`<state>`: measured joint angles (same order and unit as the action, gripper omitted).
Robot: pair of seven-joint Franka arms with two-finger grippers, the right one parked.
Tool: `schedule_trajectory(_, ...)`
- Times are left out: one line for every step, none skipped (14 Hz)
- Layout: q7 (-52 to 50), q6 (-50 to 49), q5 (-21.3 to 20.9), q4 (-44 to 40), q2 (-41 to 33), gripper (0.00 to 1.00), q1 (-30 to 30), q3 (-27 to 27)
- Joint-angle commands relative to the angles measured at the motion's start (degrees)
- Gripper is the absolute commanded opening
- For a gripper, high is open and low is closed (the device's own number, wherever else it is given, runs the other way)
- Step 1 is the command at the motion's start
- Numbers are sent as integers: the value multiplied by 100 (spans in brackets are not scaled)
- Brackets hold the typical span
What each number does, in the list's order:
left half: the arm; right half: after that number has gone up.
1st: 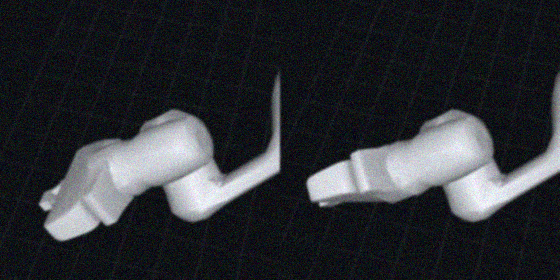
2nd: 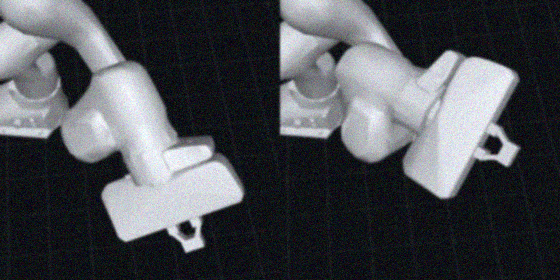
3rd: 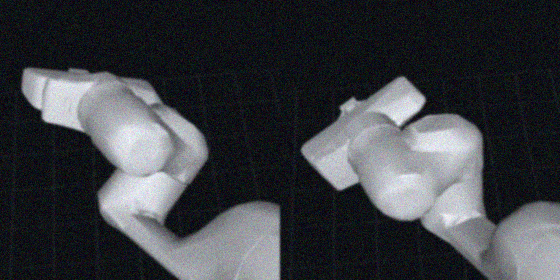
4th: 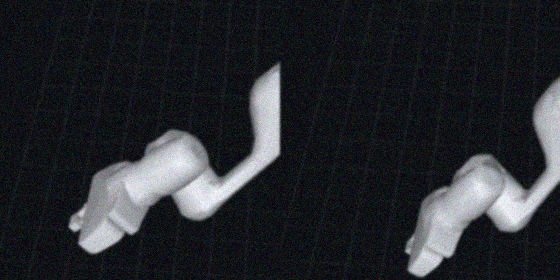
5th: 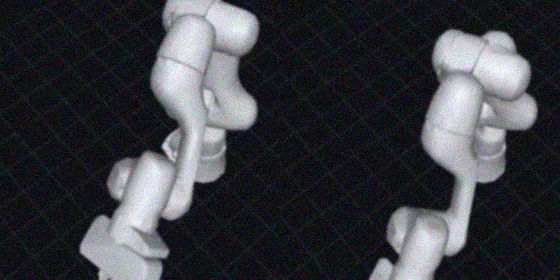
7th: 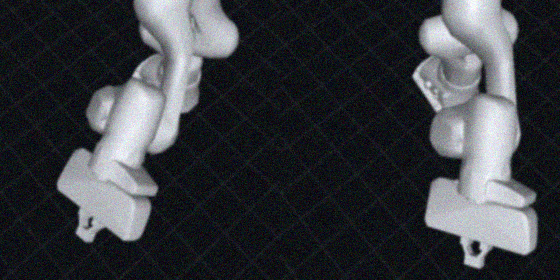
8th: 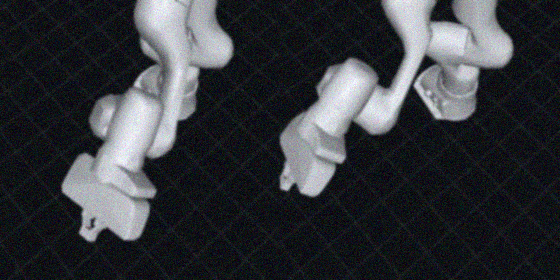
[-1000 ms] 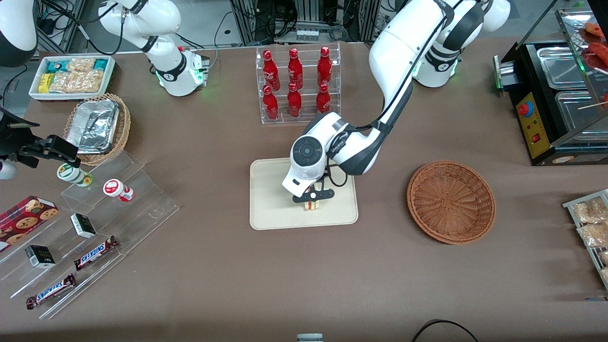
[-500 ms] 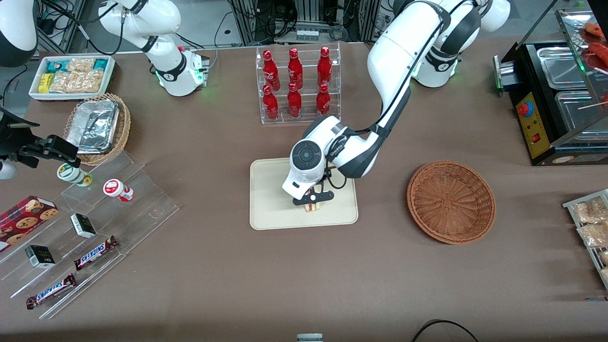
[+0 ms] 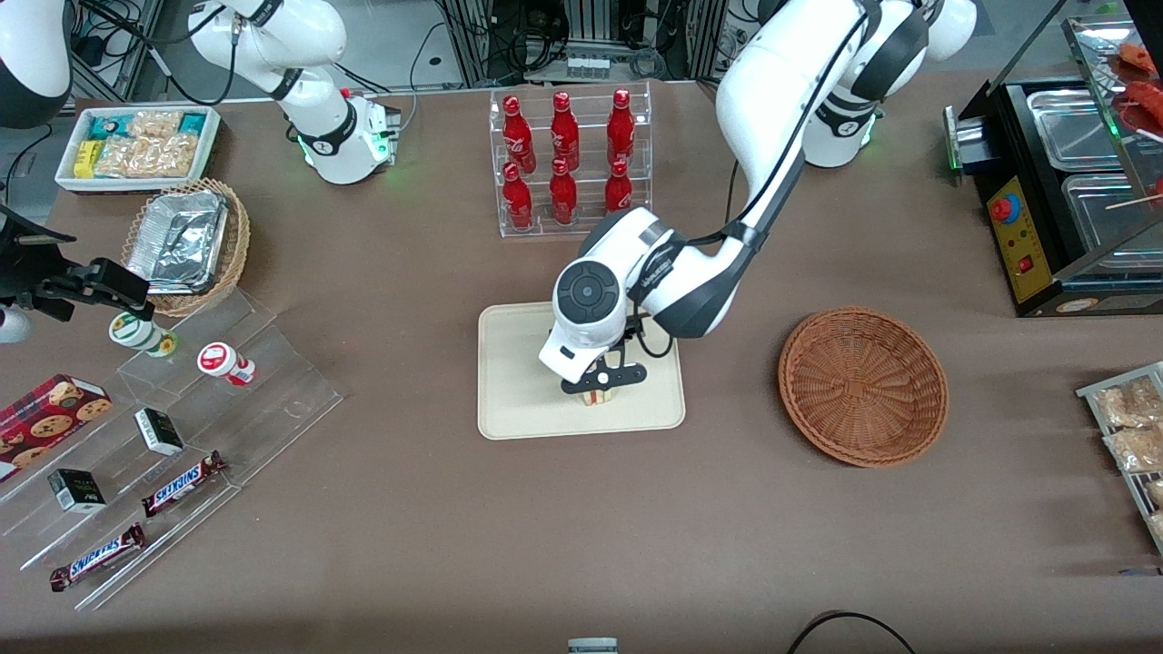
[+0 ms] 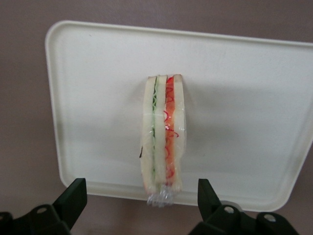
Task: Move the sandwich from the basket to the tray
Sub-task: 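Lower the sandwich onto the tray and open the left gripper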
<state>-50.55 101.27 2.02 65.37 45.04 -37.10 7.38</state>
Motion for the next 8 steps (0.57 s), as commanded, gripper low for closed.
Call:
schedule_trajectory(133, -457, 79, -33, -407, 100, 97, 0)
schedule_trajectory(264, -633, 79, -33, -522, 100, 158, 0)
schedule_trajectory(526, -817, 70, -33, -645, 100, 194, -17)
schedule_trajectory(755, -958, 53, -33, -794, 100, 229, -43)
schedule_trajectory(992, -1125, 79, -15, -917, 100, 447, -44)
schedule_trajectory(1038, -1318, 79, 37, -1084, 100, 614, -26)
schedule_trajectory(1108, -1572, 62, 186, -1259, 100, 686, -43)
schedule_trajectory(1144, -1662, 9, 318, -1418, 100, 843, -52)
